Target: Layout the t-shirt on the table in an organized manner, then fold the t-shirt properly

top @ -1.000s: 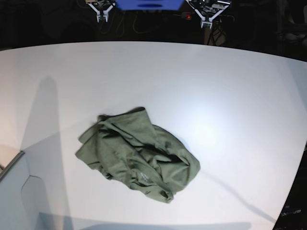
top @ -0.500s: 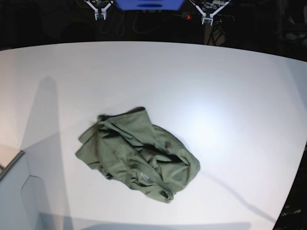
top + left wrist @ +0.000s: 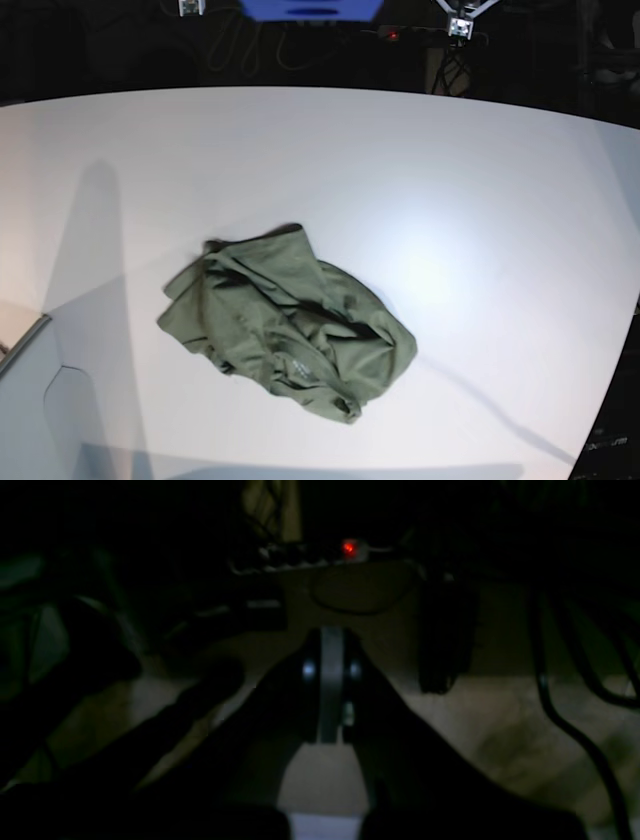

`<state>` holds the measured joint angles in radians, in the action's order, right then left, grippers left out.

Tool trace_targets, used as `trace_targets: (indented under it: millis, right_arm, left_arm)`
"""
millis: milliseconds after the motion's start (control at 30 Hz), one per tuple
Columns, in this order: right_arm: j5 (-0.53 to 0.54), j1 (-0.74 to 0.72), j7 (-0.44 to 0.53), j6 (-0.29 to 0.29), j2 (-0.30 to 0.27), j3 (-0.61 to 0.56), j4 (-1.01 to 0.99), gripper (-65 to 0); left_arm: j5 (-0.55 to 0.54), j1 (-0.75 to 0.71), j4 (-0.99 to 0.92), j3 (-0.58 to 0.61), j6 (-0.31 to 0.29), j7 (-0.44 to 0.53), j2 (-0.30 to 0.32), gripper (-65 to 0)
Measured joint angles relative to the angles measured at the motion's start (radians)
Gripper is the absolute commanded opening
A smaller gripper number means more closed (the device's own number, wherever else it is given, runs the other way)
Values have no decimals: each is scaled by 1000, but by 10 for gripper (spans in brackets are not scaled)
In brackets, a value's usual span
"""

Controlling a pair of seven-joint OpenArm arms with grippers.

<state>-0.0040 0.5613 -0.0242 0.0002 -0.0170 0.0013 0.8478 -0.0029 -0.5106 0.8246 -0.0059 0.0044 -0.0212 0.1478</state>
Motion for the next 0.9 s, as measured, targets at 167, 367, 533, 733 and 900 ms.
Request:
trace_targets:
  millis: [167,367,533,733,900]
  right_arm:
    - [-4,154,3,0,6,-1,303,-650]
    - [-4,301,0,1,-16,6,565,-650]
    - [-3,387,-2,1,-19,6,725,-650]
    - [-4,467,-10,3,-51,16,875,-650]
    - [-3,492,-6,3,-64,68,1035,-650]
  left_arm:
    - [-2,-134,295,-1,-4,7,43,-650]
    - [2,-275,558,-98,-11,5,50,-650]
    - [0,-344,742,-192,-17,-6,13,-650]
    - [1,-424,924,-204,-7,-5,5,-650]
    - [1,-428,1015,-203,-15,-3,-29,-650]
